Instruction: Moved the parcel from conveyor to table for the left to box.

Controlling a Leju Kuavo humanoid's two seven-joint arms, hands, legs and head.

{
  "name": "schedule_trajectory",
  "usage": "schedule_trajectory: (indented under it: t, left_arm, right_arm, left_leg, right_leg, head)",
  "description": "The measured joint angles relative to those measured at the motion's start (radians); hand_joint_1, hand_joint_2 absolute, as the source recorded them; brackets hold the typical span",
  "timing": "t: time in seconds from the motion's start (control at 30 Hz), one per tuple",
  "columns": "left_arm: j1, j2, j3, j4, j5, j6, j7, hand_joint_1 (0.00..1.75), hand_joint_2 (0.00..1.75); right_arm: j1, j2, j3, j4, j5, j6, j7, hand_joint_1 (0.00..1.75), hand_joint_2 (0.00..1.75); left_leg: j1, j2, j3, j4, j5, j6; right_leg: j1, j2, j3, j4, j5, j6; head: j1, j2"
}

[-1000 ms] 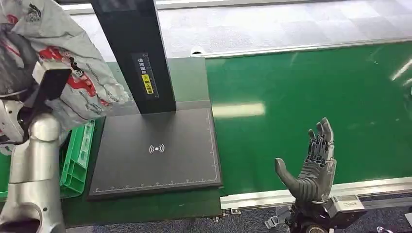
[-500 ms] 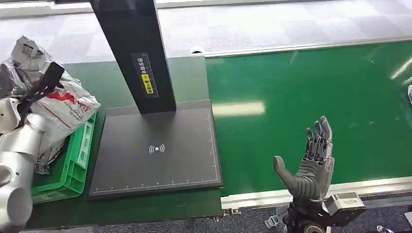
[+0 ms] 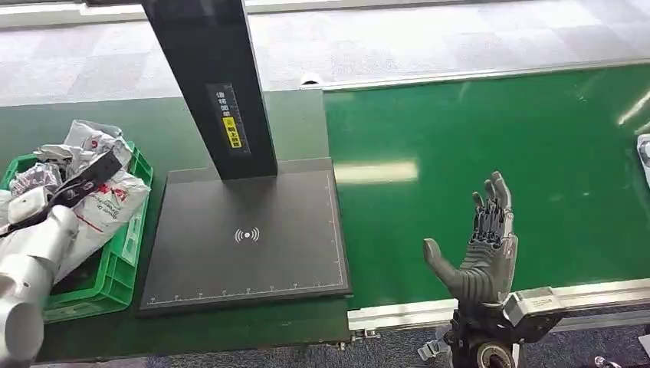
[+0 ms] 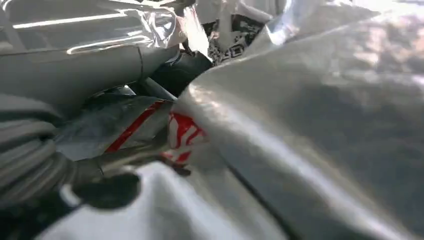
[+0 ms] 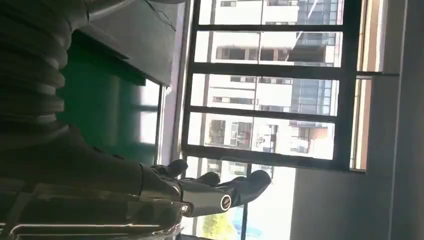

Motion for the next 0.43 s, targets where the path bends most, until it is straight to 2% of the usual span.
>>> schedule_trajectory:
  t: [0.2, 0.3, 0.43]
  left_arm:
    - [0.016, -0.004, 0.07, 0.0, 0.078, 0.28, -0.14, 0.0, 1.75]
    - [0.017, -0.018, 0.133, -0.019, 0.218, 0.388, -0.323, 0.0, 1.75]
    - [0.017, -0.051, 0.222, -0.073, 0.439, 0.422, -0.545, 0.0, 1.75]
  right_arm:
    - [-0.001, 0.0, 0.0, 0.0, 0.003, -0.024, 0.01, 0.0, 1.75]
    - [0.0, 0.0, 0.0, 0.0, 0.001, -0.037, 0.01, 0.0, 1.75]
    - [0.005, 0.0, 0.0, 0.0, 0.0, -0.047, 0.006, 0.0, 1.75]
  left_leg:
    - [0.0, 0.0, 0.0, 0.0, 0.0, 0.0]
    - [0.0, 0.0, 0.0, 0.0, 0.0, 0.0]
    - [0.0, 0.0, 0.0, 0.0, 0.0, 0.0]
  right_leg:
    - [0.0, 0.0, 0.0, 0.0, 0.0, 0.0]
    - [0.0, 0.0, 0.0, 0.0, 0.0, 0.0]
    - [0.0, 0.0, -0.001, 0.0, 0.0, 0.0]
  head:
    - [0.0, 0.0]
    - [0.0, 0.0]
    - [0.0, 0.0]
